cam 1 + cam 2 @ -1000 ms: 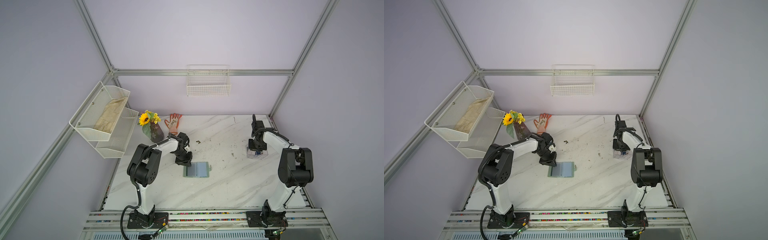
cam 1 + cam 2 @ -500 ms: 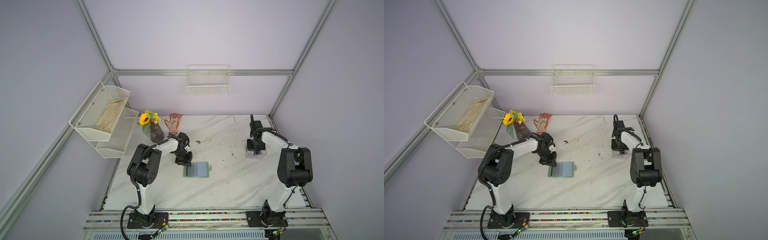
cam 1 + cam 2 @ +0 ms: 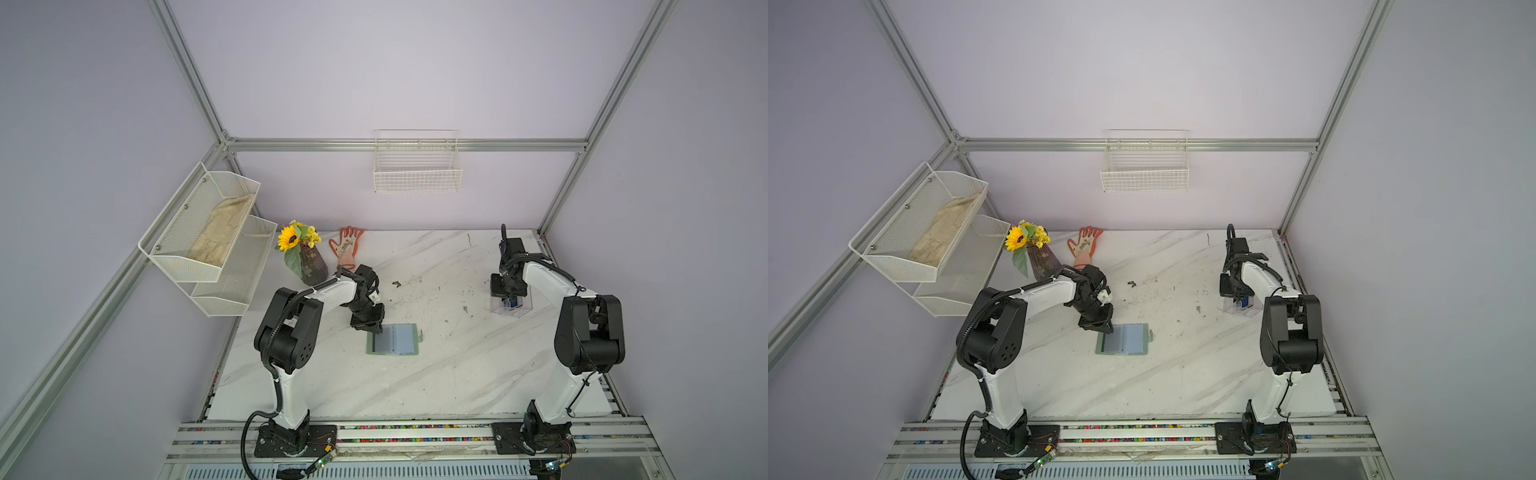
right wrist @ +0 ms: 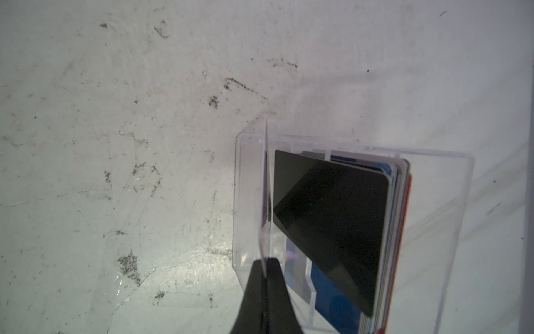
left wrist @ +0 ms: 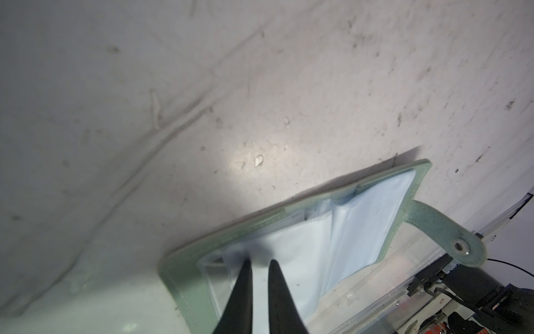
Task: Insert credit cards into a card holder
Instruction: Pick up the credit card from the storage box, then insert the credit card into the card holder.
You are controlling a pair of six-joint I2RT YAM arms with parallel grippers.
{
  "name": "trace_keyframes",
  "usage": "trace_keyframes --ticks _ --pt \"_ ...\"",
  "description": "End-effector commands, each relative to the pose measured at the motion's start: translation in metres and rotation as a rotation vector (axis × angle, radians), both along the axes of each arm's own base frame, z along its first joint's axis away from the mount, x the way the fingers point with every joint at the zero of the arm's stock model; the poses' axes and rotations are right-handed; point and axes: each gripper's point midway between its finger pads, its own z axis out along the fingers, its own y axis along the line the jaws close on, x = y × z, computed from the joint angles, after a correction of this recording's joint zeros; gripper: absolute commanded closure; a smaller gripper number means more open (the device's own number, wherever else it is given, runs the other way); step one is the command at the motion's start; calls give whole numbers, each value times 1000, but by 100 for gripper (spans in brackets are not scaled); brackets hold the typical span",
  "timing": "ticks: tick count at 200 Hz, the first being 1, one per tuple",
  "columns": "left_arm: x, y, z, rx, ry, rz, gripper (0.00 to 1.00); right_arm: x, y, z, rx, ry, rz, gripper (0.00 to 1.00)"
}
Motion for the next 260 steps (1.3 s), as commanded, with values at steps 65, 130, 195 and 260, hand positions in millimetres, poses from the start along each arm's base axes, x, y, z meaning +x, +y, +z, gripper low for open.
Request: trace_keyframes --ticks 65,130,195,260 --pt "-15 9 -38 80 54 -35 87 -5 9 40 60 -63 -12 100" --pt "-1 3 -20 64 14 -41 87 -28 53 115 313 -219 115 100" --pt "8 1 4 47 -37 -47 87 -92 119 124 623 -235 287 100" --pt "12 0 32 19 -89 -34 87 -148 216 102 897 -148 491 100"
